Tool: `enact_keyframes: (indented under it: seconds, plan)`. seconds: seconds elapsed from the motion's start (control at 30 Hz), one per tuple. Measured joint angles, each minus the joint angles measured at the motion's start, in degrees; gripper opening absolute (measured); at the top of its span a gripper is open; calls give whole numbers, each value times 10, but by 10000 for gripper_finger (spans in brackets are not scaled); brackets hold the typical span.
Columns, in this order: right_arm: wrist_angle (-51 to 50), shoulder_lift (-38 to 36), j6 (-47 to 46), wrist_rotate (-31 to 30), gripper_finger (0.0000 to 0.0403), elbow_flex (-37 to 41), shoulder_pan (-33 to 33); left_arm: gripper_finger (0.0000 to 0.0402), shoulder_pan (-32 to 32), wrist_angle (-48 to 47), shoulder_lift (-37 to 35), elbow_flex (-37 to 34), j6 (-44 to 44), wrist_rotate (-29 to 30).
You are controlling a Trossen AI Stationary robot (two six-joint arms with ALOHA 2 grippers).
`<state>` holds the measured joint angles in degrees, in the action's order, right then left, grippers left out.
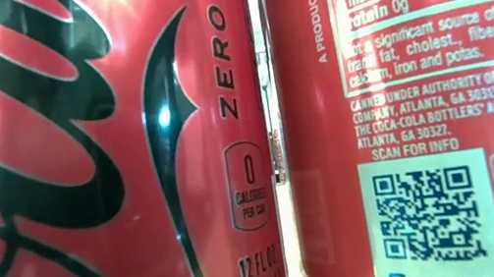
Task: Sort soda cans
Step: Put the middle right red soda can into the top right transparent bin, then put the top red soda can into the top right transparent bin
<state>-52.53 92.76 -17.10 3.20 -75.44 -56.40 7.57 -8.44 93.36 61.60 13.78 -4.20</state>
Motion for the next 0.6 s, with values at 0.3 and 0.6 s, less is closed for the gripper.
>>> enact_keyframes:
  seconds: [0.3,0.6]
  plan:
    - [-33,-76,-4,0,358,0,0,322,0,14,-4,0,0,3]
    - [-5,-141,0,7,358,0,45,322,6,-26,-64,0,20,24]
